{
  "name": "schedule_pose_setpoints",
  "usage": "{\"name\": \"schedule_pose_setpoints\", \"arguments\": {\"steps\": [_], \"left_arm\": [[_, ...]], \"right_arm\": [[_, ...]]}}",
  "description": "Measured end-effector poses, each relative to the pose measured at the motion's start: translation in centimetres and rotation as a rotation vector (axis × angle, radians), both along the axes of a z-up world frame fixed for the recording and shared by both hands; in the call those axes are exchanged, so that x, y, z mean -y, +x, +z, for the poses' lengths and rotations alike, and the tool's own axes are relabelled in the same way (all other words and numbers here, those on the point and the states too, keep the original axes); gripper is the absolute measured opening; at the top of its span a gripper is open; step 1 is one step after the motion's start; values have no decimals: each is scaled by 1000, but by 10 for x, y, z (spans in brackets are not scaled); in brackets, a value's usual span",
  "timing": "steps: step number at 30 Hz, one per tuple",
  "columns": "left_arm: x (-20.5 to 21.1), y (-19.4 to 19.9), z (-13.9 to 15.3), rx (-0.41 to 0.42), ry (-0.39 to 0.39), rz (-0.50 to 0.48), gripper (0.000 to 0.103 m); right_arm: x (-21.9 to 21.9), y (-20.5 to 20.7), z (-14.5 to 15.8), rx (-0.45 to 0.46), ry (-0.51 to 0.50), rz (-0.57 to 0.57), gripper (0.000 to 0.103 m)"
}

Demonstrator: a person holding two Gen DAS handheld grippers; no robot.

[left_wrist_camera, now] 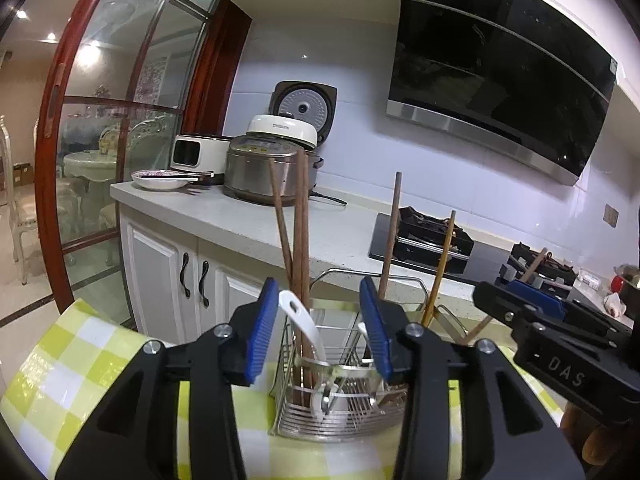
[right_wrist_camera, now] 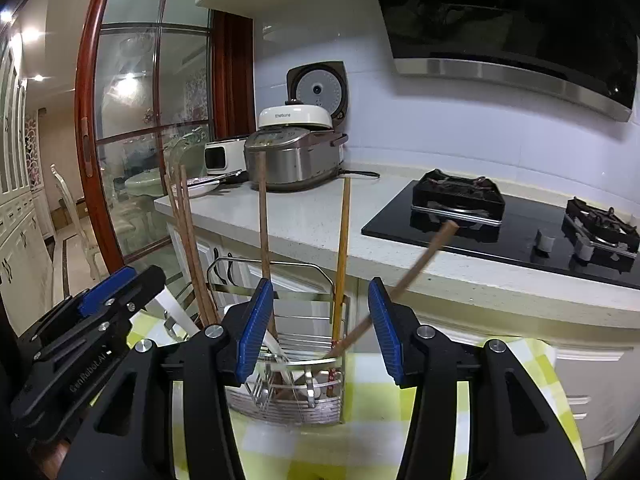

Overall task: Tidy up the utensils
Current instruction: 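Lower the spoons into the wire rack and open both tools, then withdraw both open tools from the rack toward the loose chopsticks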

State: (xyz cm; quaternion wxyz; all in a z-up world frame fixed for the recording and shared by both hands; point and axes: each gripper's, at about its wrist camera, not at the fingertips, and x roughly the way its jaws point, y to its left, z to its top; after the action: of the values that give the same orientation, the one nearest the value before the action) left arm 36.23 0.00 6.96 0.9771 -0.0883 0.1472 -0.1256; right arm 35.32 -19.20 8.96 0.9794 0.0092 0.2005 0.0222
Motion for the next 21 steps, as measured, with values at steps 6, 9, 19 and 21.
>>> {"name": "schedule_pose_setpoints", "arguments": {"steps": [6,9,19,21], "left_arm": [[-6,-36,-2,-4,2,15,49],[-7,-53,-7,-29,4,12,49],[10,-106,-54,-218,117,-59,50],[11,-115,-65,-255,122,-79,50]], "right_arm": [[13,-33,-2,17,20,-21,54],[18,-48,-10,-4,34,-24,55],[21,-96,-75,-220,44,-23,58],[22,-103,-89,-271,45,-13,58]]}}
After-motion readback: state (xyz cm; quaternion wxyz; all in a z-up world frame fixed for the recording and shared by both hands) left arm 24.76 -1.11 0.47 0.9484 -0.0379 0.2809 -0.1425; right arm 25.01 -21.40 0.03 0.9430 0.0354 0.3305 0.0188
